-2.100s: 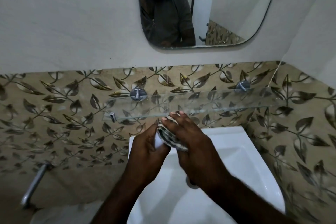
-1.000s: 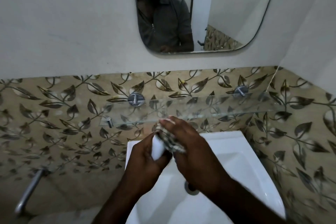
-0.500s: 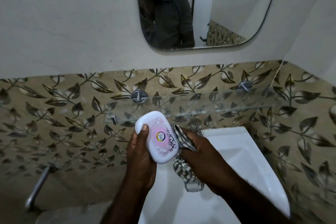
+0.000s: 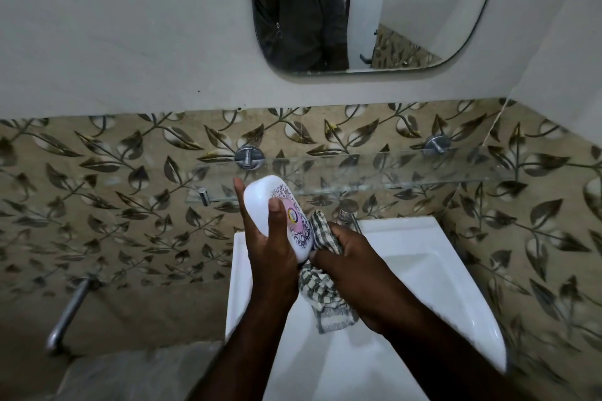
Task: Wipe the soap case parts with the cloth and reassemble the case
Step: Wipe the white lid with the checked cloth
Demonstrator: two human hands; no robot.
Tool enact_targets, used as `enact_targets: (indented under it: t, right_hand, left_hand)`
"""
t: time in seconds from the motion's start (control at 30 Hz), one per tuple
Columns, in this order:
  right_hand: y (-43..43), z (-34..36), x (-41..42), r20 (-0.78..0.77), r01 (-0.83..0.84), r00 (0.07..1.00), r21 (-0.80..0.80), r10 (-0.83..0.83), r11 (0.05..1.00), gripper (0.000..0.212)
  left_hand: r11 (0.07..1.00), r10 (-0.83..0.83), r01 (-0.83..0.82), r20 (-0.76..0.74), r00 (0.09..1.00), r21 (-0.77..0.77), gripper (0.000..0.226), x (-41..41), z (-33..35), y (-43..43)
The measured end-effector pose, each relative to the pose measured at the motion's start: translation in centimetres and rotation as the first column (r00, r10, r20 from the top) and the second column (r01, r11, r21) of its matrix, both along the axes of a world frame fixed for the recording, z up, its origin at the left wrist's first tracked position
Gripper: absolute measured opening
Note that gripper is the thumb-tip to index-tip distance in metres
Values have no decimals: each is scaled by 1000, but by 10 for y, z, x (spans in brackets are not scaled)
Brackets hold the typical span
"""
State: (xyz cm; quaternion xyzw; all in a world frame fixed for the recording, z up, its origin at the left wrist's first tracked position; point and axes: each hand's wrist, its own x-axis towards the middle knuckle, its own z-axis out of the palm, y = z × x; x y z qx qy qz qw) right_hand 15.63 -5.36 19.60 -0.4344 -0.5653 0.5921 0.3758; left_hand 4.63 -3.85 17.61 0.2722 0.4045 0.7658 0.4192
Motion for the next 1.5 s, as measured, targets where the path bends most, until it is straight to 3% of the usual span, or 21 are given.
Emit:
enact_targets:
  t: [0.07,0.13,0.2,0.23,0.3,0.4,0.53,0.67,0.8,0.93,1.1,1.2,1.27,1.4,1.5]
  right_hand:
    - [0,0,1,-45,-21,999,-39,19,999,27]
    - [0,1,5,-99,-38,995,-85,30,996,27]
    - [1,5,13,-116,4,993,-94,-15,996,31]
    - [3,8,17,-81,55,995,-48,-59,997,31]
    - [10,15,25,91,185,974,212,-208,960,31]
    - [20,29,22,270,140,883,630,-385,764,40]
    - [12,8,4,400,-96,855,748,-330,657,50]
    - [-18,-14,-4,433,-218,835,827,-340,518,48]
    - [8,5,-13,439,-180,815,813,-379,554,53]
    - [26,22,-14,482,-161,814,723,-323,672,60]
    - [-5,-2,-13,432,-195,819,829,-378,524,45]
    - [-20,-20,-14,431,-240,820,857,-377,456,42]
    - [-13,-13,-20,454,-233,808,833,-377,502,48]
    - [23,17,-26,452,-177,811,794,-370,582,53]
    - [35,28,-23,463,-154,830,726,-310,671,60]
  left_hand:
    - [1000,27,-27,-30,999,6,44,-2,1,5]
    - [1000,17,-16,94,995,-9,31,-7,4,10]
    - [996,-41,62,280,959,-67,41,-15,3,13]
    - [988,-67,113,361,930,-106,48,-19,3,12]
    - [958,-169,247,412,895,-145,55,-24,0,9]
    - [902,-331,411,400,855,-133,56,-16,3,0]
    - [844,-454,535,474,755,-44,63,-15,15,-3]
    - [869,-406,494,507,760,-44,71,-29,13,-1]
    - [862,-424,507,526,737,-16,58,-18,14,-6]
    - [848,-461,528,564,686,50,58,-11,11,-11]
    - [848,-460,529,546,700,36,58,-28,14,-10]
    - [881,-374,470,526,764,-56,60,-37,8,-7]
    - [877,-365,477,563,742,-60,63,-33,7,-7]
    - [828,-497,551,592,634,105,41,-12,12,-11]
    - [844,-473,529,592,653,90,48,-8,9,0]
